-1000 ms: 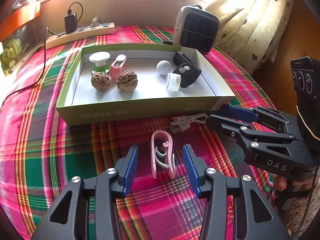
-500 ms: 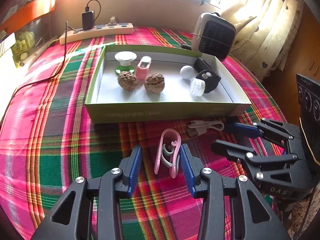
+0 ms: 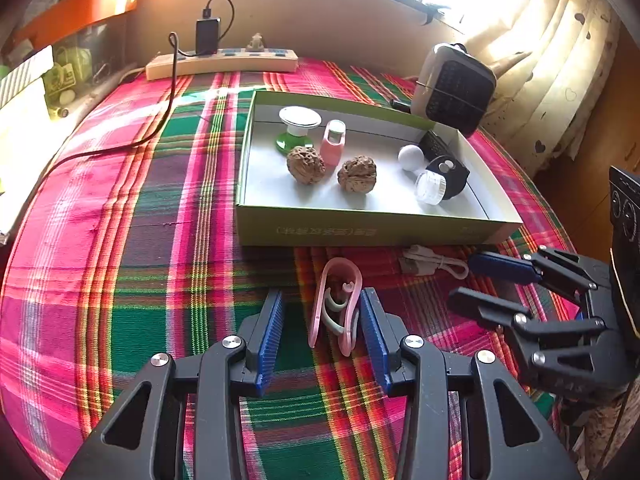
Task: Organize objects
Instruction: 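Grasp the pink plastic clip with the left gripper while the right grasps the white USB cable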
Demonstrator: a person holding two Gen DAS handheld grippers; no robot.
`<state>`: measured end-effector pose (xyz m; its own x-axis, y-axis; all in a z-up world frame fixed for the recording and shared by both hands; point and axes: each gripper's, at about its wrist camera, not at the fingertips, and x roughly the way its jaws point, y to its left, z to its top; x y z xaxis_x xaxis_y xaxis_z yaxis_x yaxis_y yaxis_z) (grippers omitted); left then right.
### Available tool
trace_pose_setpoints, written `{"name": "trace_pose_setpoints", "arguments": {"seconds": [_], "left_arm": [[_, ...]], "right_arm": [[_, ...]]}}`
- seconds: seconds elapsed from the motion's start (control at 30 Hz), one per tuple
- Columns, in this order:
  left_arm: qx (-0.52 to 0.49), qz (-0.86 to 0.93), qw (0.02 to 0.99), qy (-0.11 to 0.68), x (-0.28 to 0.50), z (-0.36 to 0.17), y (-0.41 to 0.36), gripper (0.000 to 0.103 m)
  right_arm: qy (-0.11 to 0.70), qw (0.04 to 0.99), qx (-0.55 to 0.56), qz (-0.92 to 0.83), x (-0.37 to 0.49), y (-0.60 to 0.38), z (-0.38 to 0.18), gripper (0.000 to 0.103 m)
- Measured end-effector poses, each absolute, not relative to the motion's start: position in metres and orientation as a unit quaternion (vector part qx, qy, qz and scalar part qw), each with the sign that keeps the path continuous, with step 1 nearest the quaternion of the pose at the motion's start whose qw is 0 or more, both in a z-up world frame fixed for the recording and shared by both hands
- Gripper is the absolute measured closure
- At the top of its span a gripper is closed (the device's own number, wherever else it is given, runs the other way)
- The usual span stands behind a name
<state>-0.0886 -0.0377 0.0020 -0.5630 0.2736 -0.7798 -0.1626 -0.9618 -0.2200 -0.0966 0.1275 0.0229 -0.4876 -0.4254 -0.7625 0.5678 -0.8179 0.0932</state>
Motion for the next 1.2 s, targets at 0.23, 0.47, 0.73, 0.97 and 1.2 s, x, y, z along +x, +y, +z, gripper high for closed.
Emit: {"name": "trace_pose_setpoints", "arguments": {"seconds": [0.23,0.47,0.73,0.97,1.2], "left_arm": [[-0.448,0.882,0.130,-0.068,-0.089,0.001,-0.043,0.065],[-0.446,0.882,0.137,-0.074,-0.090,0.002,-0.047,0.065],[-0.444,0.882,0.138,-0.072,-0.090,0.001,-0.048,0.065],[-0.437,0.887,0.137,-0.054,-0.091,0.002,-0.045,0.065],[-0.434,0.889,0.138,-0.045,-0.091,0.001,-0.044,0.065]], "right_arm": [[0.088,0.282,0.418,-0.859,-0.113,0.121,0.019,0.059],[0.102,0.305,0.422,-0.847,-0.106,0.111,0.018,0.059],[0.112,0.308,0.418,-0.847,-0.104,0.099,0.015,0.059],[0.114,0.286,0.413,-0.857,-0.108,0.093,0.015,0.059],[0.136,0.267,0.409,-0.862,-0.108,0.086,0.014,0.059]]}}
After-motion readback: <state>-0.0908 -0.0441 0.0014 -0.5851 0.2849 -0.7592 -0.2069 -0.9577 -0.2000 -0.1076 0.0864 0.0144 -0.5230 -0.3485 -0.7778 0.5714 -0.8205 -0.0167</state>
